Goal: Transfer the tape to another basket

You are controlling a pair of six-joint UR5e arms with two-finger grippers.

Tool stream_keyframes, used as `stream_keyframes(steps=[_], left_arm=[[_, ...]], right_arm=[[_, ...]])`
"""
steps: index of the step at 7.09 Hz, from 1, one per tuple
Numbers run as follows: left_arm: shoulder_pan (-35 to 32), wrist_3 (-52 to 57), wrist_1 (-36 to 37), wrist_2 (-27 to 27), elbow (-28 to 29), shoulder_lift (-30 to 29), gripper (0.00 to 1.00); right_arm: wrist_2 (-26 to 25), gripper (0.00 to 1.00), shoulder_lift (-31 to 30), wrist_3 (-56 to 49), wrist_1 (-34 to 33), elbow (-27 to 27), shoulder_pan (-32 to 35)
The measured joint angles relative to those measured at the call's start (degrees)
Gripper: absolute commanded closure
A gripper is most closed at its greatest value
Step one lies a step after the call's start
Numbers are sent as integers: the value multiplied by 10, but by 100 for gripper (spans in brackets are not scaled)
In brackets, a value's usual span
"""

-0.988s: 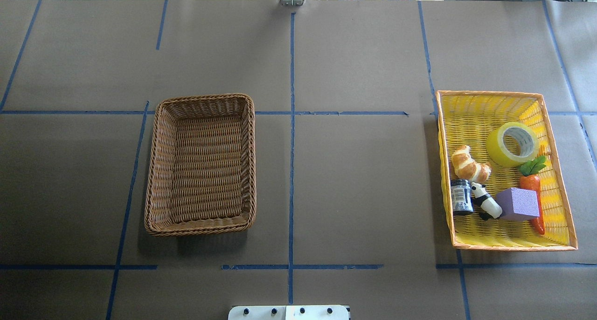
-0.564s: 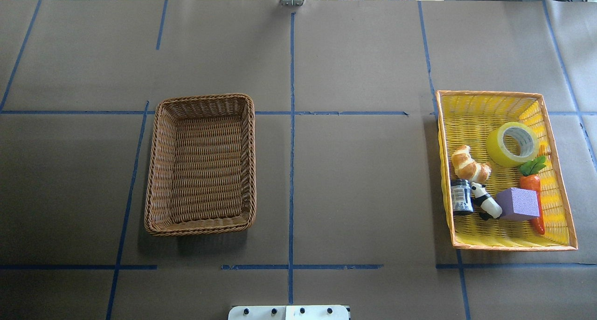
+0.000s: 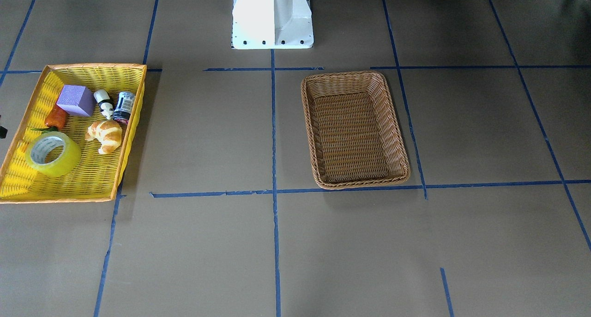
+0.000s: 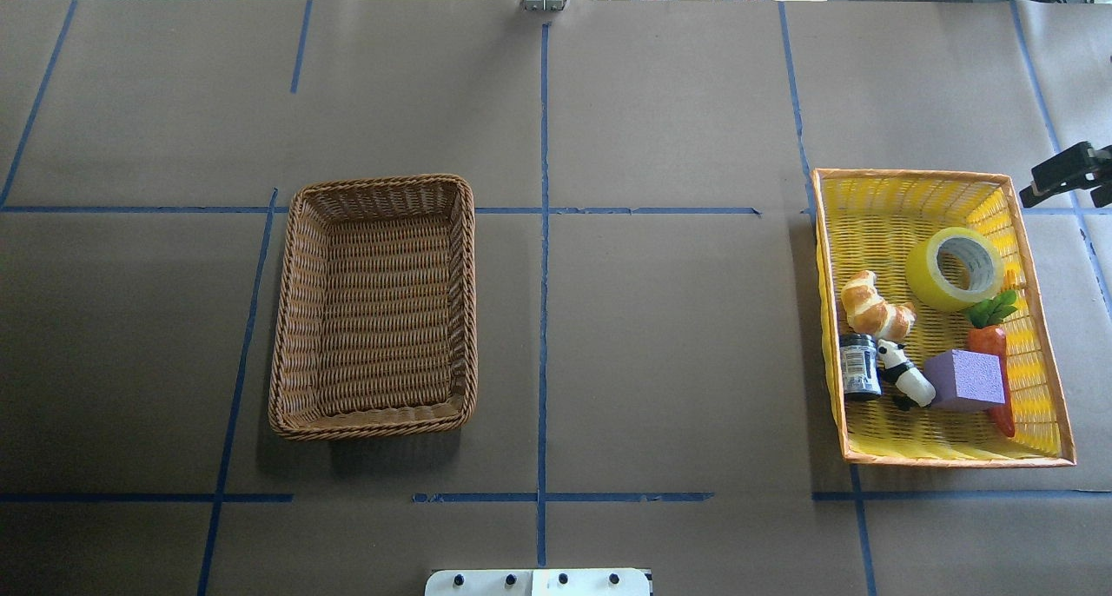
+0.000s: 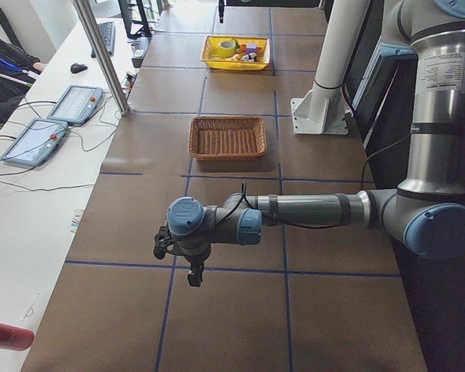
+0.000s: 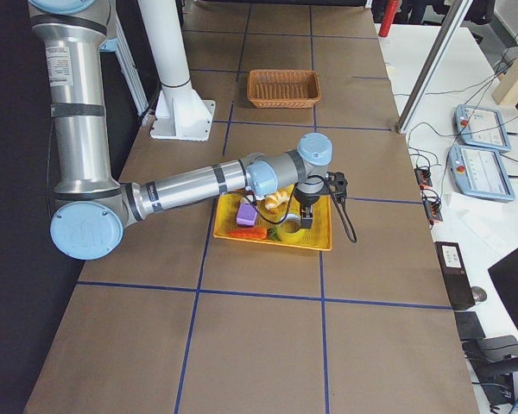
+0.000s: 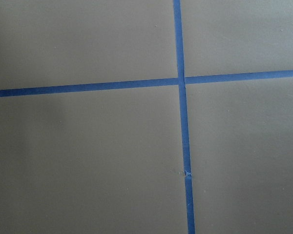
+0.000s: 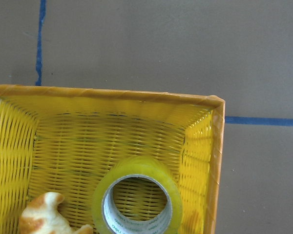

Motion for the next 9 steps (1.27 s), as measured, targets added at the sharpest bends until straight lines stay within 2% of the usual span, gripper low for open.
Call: stream_keyframes(steps=[1,3,6,9], left_arm=[[0,0,0,0,1,0,0],[0,0,0,0,2,0,0],[1,-1,0,-1,0,-1,0],[0,-2,0,-1,-1,-1,0]], right_arm=[[-26,1,-9,29,35,-1,-26],[-86,1,-14,52,60,-8,-77],[-102,1,-5,54,63,-38,-112],[-101,1,12,50,63,-75,-117]])
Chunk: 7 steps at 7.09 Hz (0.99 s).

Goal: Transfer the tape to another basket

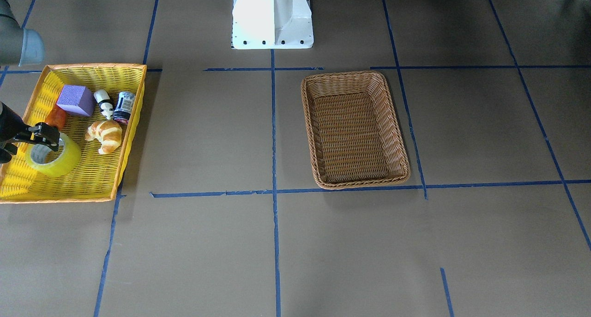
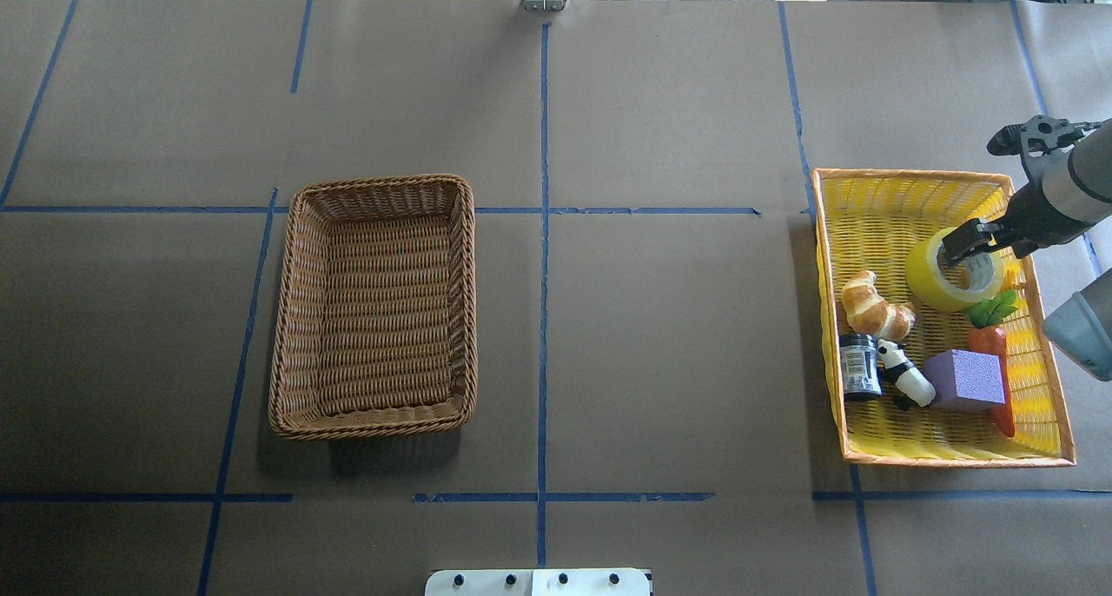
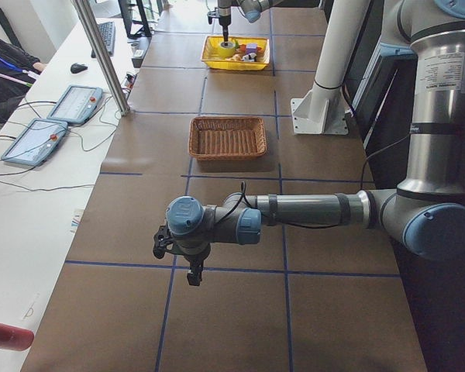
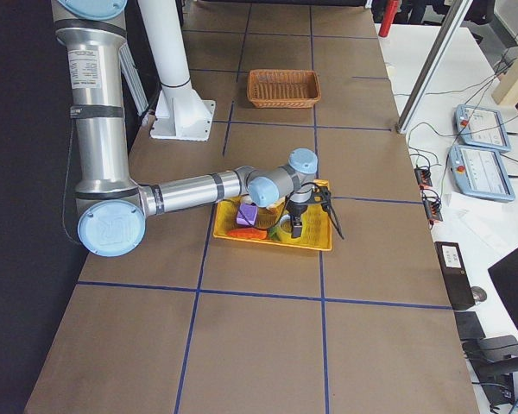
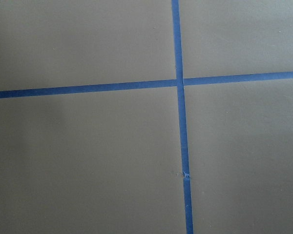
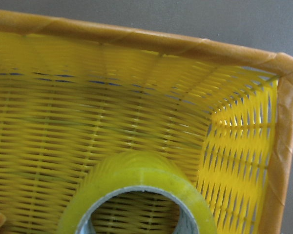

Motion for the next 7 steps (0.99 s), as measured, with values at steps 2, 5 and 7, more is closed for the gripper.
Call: stream_keyframes(steps=[2,5,7], left_arm=[[0,0,0,0,-1,0,0],[0,0,1,-4,-2,0,0],[0,0,1,-26,-3,0,0]], right_arm=[[1,1,7,0,0,-17,0],[2,1,8,1,0,-30,-3],[2,24,14,1,0,-38,-8]])
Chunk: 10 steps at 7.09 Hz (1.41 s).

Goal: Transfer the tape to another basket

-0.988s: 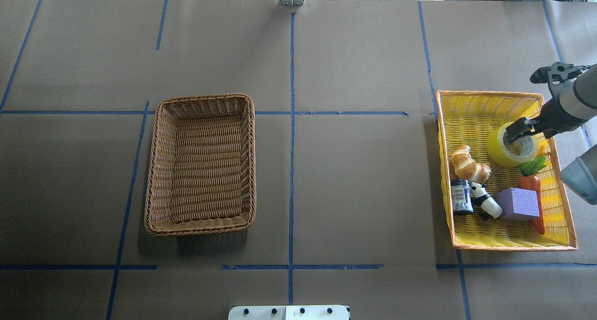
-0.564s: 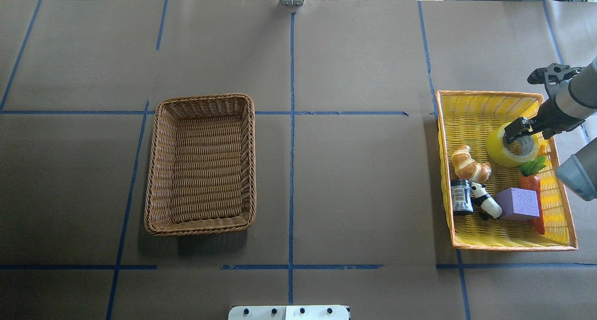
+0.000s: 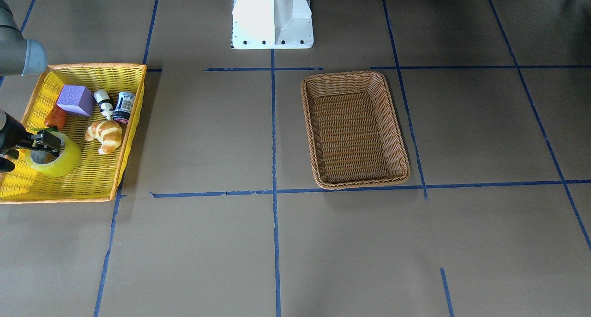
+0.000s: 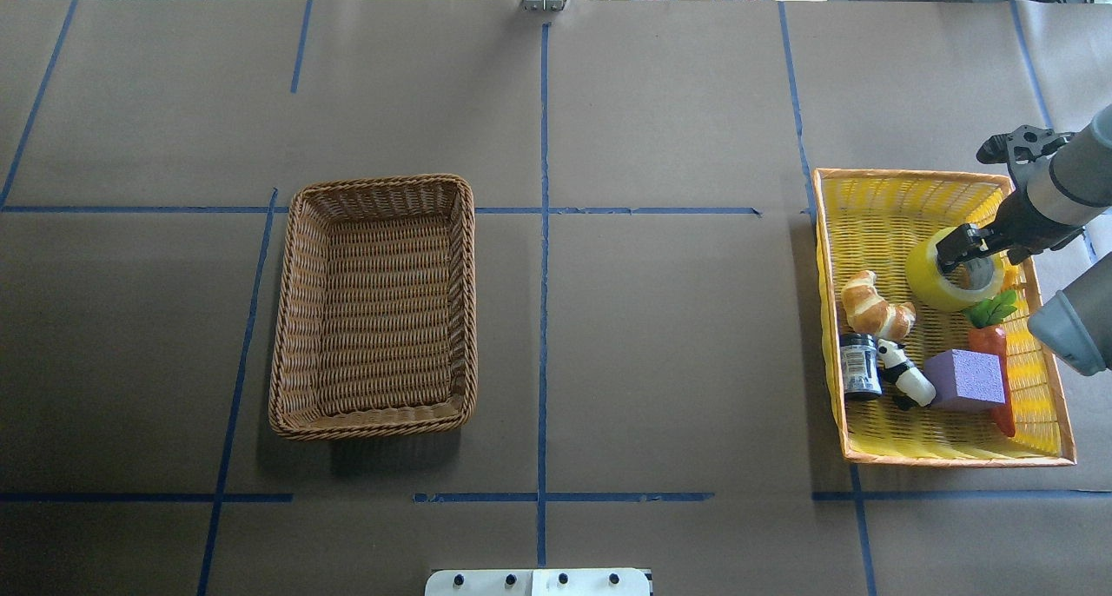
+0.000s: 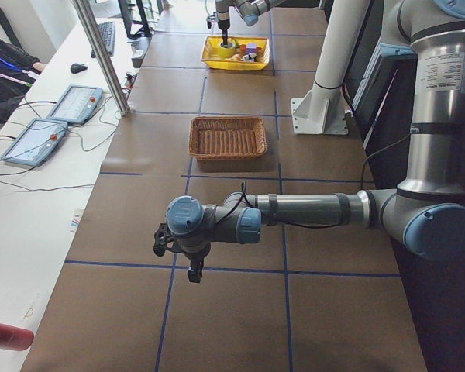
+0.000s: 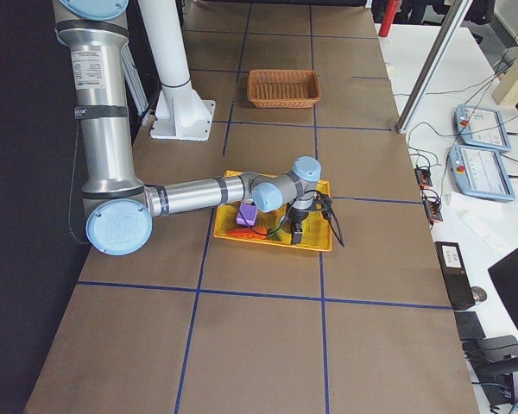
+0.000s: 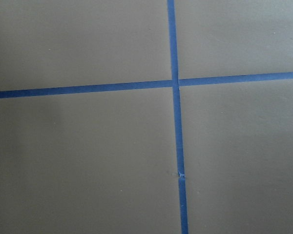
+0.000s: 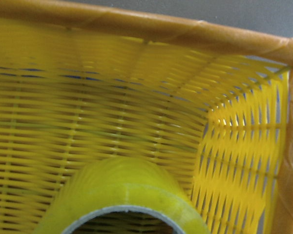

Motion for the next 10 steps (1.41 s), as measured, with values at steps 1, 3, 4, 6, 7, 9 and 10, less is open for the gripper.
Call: stream_keyframes(steps=[1,3,4,6,7,9,10], left_arm=[[0,0,0,-5,0,0,0],[0,-1,0,-8,-1,1,0],[0,-1,0,-8,-1,1,0],[-1,-1,0,-8,-2,1,0],[-1,-1,0,-8,-3,1,0],[-1,-1,0,-8,-3,1,0],[-1,-1,0,-8,-4,1,0]], right_arm=[[0,54,4,0,0,-4,-1],[0,86,7,0,0,-6,-2],[0,95,7,0,0,-5,-1],[1,100,7,0,0,0,-1],[2,100,6,0,0,5,0],[33,100,2,0,0,32,19],[68,100,0,-2,0,50,43]])
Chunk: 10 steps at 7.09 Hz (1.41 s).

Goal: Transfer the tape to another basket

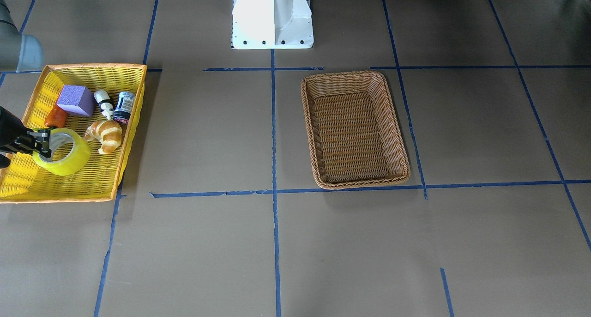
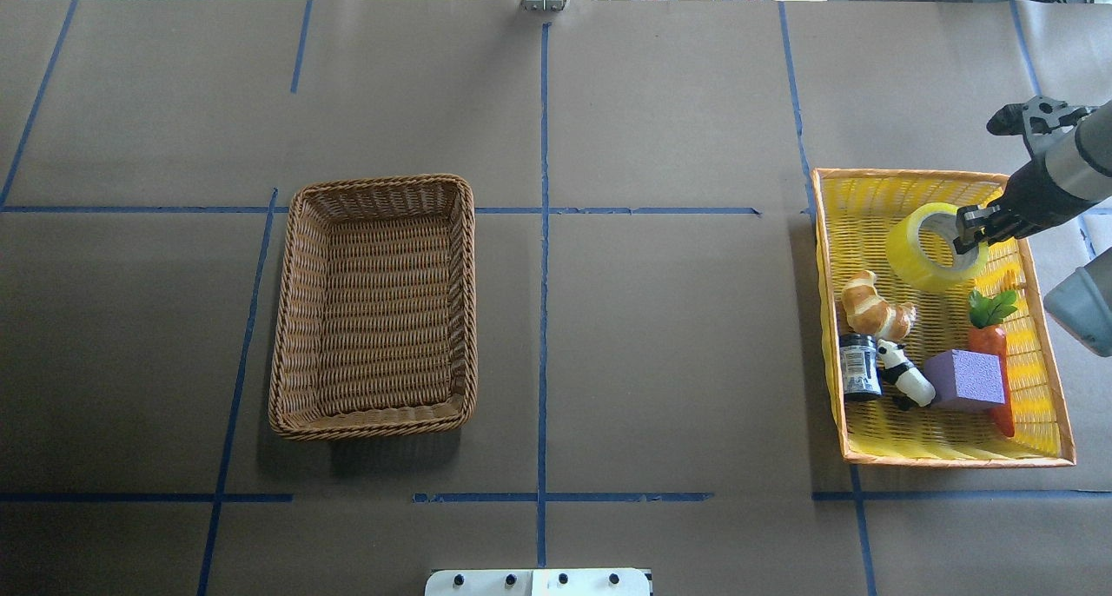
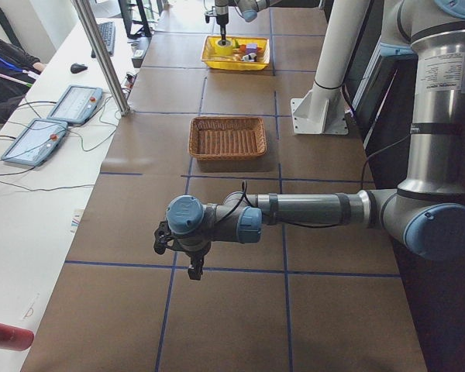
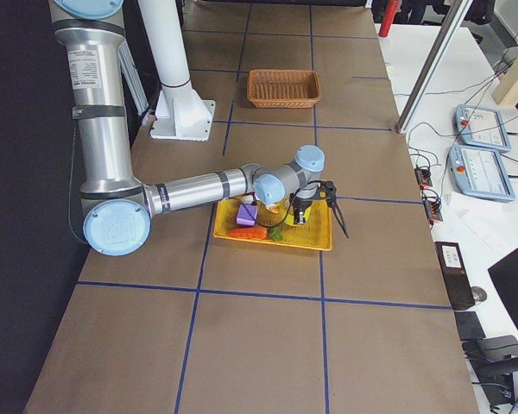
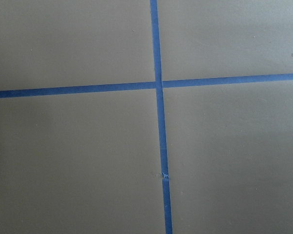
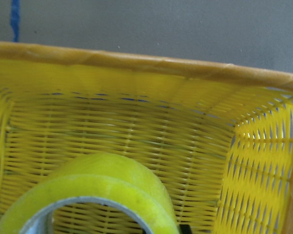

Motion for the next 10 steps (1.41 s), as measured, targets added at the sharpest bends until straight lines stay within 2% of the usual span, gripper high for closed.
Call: stream_keyframes(steps=[3,5,7,9,10], left_arm=[[1,0,-1,0,-32,-1,0],[12,-21,-3,-1,-81,-4,0],[68,-184,-50,-6,-139,-7,0],[140,-444,-215,-8,-160,-8,0],[174,-581,-310,-8,-164,-16,0]], right_arm=[[93,99,2,16,0,55,42],[106,98,27,79,0,85,42],[105,98,64,194,25,107,22],[75,98,71,381,184,101,-21],[39,98,71,482,276,96,-55]])
